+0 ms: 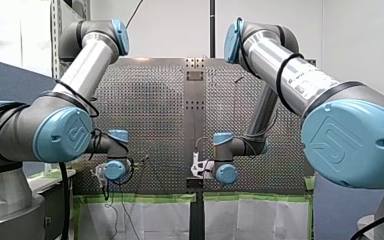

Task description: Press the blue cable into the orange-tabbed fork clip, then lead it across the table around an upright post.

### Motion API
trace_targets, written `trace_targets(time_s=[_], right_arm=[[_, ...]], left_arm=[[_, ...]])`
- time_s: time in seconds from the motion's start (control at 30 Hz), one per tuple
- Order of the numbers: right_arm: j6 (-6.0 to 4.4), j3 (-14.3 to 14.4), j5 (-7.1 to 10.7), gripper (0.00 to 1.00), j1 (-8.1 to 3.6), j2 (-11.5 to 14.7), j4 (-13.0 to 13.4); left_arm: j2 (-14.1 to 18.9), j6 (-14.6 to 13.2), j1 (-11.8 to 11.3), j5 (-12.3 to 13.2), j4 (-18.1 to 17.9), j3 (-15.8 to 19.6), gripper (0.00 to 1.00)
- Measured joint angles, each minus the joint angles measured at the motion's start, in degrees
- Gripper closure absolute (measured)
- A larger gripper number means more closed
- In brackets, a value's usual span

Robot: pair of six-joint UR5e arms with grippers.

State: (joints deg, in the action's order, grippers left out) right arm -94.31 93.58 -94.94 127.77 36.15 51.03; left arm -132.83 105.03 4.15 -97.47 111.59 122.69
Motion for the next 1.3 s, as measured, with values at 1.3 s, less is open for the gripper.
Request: trace_targets(time_s=[1.3], right_arm=[[0.34,-0.1,0.54,1.00,-0.87,-0.1,-0.1]], left_arm=[[-1.5,-4.9,-1.3,-0.1,4.5,-1.9,1.00]])
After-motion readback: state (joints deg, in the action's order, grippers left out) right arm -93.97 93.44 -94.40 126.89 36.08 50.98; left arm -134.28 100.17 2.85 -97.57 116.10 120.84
